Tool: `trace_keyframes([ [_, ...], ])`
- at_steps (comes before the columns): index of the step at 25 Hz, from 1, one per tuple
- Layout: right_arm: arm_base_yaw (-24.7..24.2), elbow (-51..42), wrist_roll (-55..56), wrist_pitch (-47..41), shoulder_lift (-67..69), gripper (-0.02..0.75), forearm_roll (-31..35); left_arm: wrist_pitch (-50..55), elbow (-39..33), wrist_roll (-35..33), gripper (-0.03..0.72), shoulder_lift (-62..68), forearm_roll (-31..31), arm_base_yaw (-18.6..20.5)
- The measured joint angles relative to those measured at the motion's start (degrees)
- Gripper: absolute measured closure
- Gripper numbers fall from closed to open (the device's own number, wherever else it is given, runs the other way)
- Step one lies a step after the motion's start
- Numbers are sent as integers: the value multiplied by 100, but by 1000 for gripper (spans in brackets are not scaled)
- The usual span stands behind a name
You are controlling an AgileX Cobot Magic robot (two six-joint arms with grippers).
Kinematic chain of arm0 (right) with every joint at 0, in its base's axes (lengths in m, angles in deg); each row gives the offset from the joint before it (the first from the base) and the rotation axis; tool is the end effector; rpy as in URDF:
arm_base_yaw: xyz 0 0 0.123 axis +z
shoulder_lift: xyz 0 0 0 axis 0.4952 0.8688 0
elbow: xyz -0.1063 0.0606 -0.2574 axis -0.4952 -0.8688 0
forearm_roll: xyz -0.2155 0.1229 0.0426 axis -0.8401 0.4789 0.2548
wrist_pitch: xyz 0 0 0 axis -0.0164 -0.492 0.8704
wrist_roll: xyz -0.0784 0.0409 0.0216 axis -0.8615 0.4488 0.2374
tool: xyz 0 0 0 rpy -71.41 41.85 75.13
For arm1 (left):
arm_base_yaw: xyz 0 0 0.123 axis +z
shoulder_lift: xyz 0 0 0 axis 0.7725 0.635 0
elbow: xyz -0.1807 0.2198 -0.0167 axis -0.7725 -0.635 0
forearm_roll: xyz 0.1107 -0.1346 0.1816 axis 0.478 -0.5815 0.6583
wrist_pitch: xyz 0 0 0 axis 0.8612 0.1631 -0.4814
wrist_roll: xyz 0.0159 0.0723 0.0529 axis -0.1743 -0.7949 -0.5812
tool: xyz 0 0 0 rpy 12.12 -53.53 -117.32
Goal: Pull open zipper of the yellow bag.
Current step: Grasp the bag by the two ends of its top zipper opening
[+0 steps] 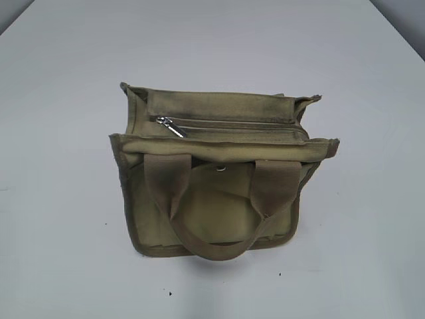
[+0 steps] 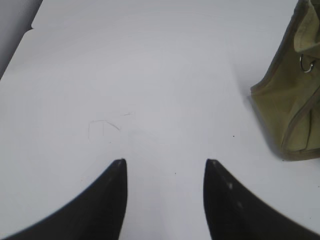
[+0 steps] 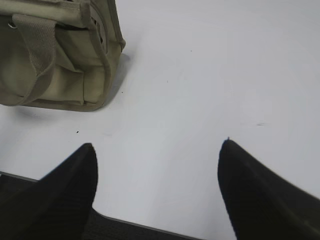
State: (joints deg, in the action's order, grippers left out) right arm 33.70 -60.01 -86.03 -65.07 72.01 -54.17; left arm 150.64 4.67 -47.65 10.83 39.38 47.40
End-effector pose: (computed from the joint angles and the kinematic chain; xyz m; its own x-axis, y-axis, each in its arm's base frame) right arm -0.0074 0.0137 0.2718 -0.4346 -0.2309 -0.8705 -0.2979 0.9490 -0.1030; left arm -0.0080 0.0000 0.2822 -0.4323 0.0655 -0.8994 0.0785 0.9963 0.0349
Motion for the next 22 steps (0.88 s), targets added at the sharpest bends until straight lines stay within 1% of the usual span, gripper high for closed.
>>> trace_keyframes([
  [22, 0, 0, 0, 0, 0, 162, 0, 0, 0, 0, 306, 0, 0, 0],
])
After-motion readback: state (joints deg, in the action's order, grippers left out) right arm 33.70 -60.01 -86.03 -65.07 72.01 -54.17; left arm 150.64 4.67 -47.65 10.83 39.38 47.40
